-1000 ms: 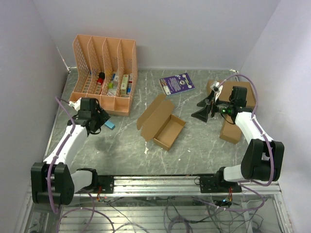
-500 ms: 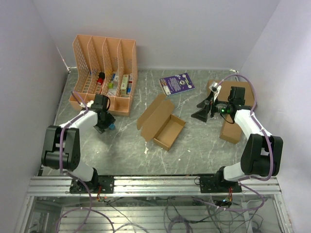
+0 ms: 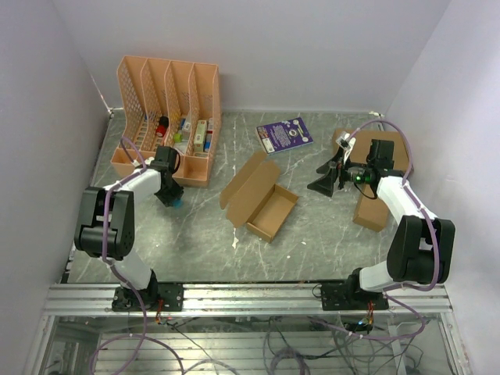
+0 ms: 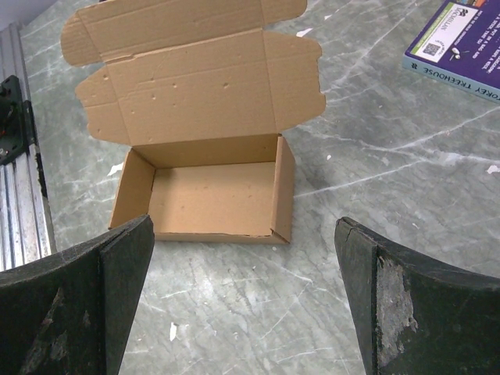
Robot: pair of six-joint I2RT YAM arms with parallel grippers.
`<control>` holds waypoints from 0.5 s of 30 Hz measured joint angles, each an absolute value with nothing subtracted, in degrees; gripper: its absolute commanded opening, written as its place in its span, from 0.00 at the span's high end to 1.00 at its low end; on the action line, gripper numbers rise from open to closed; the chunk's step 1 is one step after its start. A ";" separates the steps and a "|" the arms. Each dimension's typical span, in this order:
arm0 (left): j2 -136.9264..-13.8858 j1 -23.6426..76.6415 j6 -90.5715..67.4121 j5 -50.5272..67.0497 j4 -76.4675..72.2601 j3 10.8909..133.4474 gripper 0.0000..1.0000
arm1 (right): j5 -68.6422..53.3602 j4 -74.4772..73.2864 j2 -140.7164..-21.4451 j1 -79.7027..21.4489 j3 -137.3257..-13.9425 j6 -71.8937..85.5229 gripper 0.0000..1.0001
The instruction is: Fold the paper box
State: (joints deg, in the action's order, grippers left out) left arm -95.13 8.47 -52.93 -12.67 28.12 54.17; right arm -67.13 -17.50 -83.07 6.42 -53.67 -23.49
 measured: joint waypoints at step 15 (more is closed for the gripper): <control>-53.17 25.50 -43.79 -11.92 27.42 42.81 0.93 | -69.30 -15.73 -82.00 6.42 -52.99 -21.50 0.02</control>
State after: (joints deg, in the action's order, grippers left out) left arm -53.17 25.50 -43.79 -11.92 27.42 42.81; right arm -69.30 -15.73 -82.00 6.42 -52.99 -21.50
